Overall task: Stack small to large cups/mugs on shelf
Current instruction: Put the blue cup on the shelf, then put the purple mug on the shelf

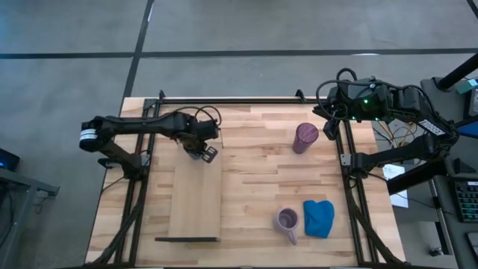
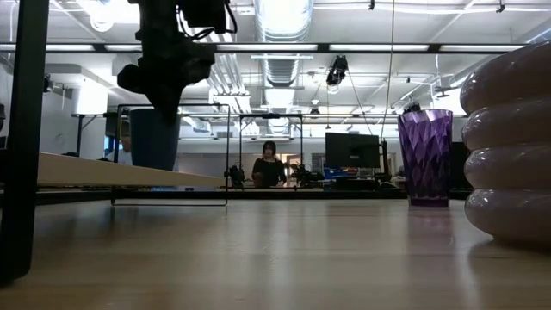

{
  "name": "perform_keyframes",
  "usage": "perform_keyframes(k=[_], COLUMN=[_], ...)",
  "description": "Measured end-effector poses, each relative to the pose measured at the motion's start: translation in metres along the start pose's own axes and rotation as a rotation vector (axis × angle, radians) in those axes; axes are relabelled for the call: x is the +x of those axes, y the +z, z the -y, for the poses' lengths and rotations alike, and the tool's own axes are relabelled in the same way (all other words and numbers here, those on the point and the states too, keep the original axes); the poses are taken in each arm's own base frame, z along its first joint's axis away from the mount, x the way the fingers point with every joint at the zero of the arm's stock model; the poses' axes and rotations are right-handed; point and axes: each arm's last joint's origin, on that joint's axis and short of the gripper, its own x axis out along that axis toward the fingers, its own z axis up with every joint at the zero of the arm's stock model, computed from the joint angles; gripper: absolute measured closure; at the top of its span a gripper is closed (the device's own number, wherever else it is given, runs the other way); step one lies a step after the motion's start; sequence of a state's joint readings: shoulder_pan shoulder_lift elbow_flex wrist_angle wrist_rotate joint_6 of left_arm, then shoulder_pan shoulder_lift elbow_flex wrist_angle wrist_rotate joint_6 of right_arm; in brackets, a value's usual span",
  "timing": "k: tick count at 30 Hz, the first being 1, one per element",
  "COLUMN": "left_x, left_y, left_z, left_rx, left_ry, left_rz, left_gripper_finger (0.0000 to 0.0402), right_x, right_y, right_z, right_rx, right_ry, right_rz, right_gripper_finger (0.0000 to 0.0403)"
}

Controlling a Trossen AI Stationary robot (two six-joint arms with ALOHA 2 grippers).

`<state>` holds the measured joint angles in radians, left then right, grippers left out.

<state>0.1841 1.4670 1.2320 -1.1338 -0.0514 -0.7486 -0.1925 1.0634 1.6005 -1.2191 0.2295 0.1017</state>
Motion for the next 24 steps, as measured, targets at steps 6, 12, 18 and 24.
perform_keyframes(k=[6,12,18,24], left_x=[-0.001,-0.008,-0.012,-0.038], left_y=[0.001,0.004,0.003,0.007], left_z=[0.002,0.004,0.006,0.012], left_rx=[0.005,0.024,-0.046,-0.074], left_ry=[-0.018,-0.048,-0.101,-0.147], left_rz=[-0.009,0.001,-0.057,-0.031], left_gripper_finger=[0.0394,0.0349,0.0320,0.0318], right_x=[0.000,0.000,0.000,0.000], right_y=[0.000,0.000,0.000,0.000], right_z=[0.000,0.000,0.000,0.000], right_rx=[0.003,0.004,0.003,0.003], right_ry=[0.001,0.001,0.001,0.001], right_rz=[0.003,0.004,0.005,0.005], right_gripper_finger=[0.0360,0.0360,0.0360,0.0360])
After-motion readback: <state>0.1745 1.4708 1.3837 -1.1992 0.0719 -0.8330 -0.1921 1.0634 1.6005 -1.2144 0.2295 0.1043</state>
